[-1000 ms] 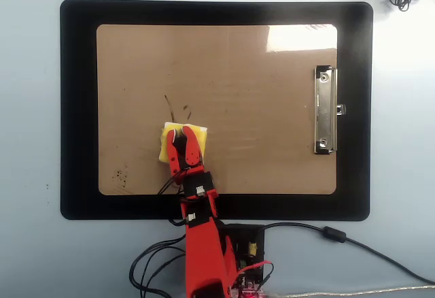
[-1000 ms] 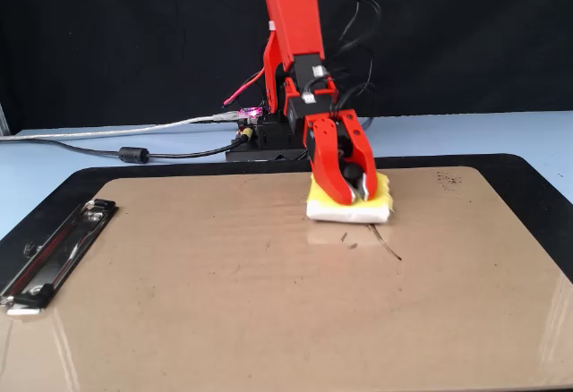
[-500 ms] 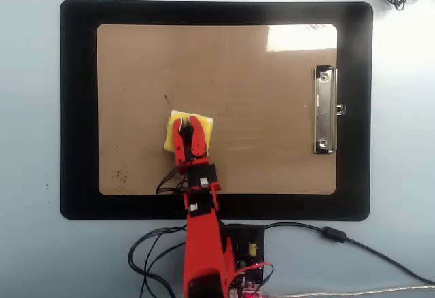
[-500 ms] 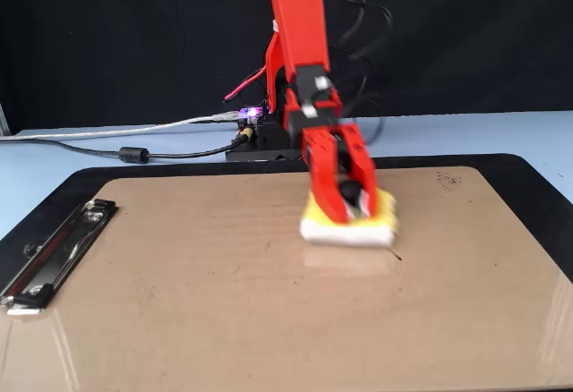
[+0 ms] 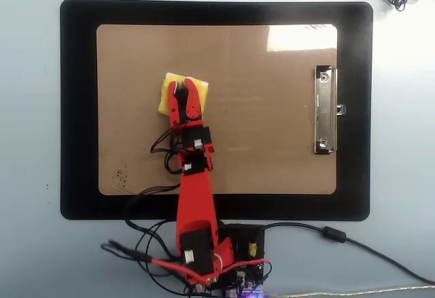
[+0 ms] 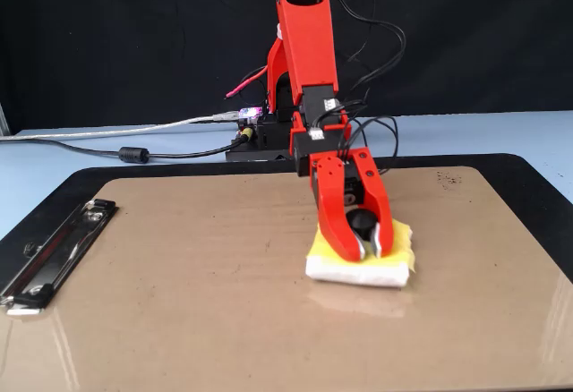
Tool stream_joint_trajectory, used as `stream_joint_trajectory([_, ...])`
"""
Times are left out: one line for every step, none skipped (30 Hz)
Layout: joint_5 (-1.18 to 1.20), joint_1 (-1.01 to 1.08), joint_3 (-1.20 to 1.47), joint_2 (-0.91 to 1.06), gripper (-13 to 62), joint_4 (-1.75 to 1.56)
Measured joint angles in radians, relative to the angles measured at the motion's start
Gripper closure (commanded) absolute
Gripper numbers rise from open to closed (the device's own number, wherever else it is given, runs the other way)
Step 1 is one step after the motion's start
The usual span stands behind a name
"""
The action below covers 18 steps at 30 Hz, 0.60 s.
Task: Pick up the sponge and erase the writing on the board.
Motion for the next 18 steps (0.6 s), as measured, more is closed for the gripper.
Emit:
stream_joint_trajectory([0.002, -0.005, 0.126, 0.1, 57.3, 0.002])
stream_joint_trajectory([0.0, -0.015, 0.212, 0.164, 57.3, 0.0])
stream_joint_trajectory([0.0, -0.044, 0.345, 0.293, 57.3, 0.003])
stream_joint_trajectory([0.0, -0.058, 0.456, 0.402, 57.3, 0.014])
stream_joint_trajectory([0.0, -0.069, 0.476, 0.46, 57.3, 0.023])
stream_joint_trajectory([0.002, -0.092, 0.489, 0.511, 57.3, 0.038])
stream_joint_trajectory([0.002, -0.101, 0.489, 0.52, 57.3, 0.038])
stream_joint_trajectory([0.002, -0.12, 0.479, 0.503, 57.3, 0.038])
stream_joint_trajectory([0.002, -0.126, 0.453, 0.474, 57.3, 0.04])
stream_joint_trajectory([0.003, -0.133, 0.351, 0.383, 57.3, 0.041])
stream_joint_trajectory([-0.002, -0.14, 0.268, 0.311, 57.3, 0.037])
stream_joint_trajectory([0.0, -0.138, 0.11, 0.173, 57.3, 0.037])
stream_joint_trajectory([-0.005, -0.14, 0.021, 0.086, 57.3, 0.023])
stream_joint_trajectory([-0.005, -0.132, -0.114, -0.034, 57.3, 0.023])
stream_joint_trajectory([-0.005, -0.127, -0.173, -0.095, 57.3, 0.012])
stream_joint_trajectory([-0.005, -0.121, -0.212, -0.152, 57.3, 0.012])
stream_joint_trajectory([-0.005, -0.123, -0.207, -0.156, 57.3, 0.012])
stream_joint_trajectory([-0.005, -0.124, -0.149, -0.126, 57.3, 0.006])
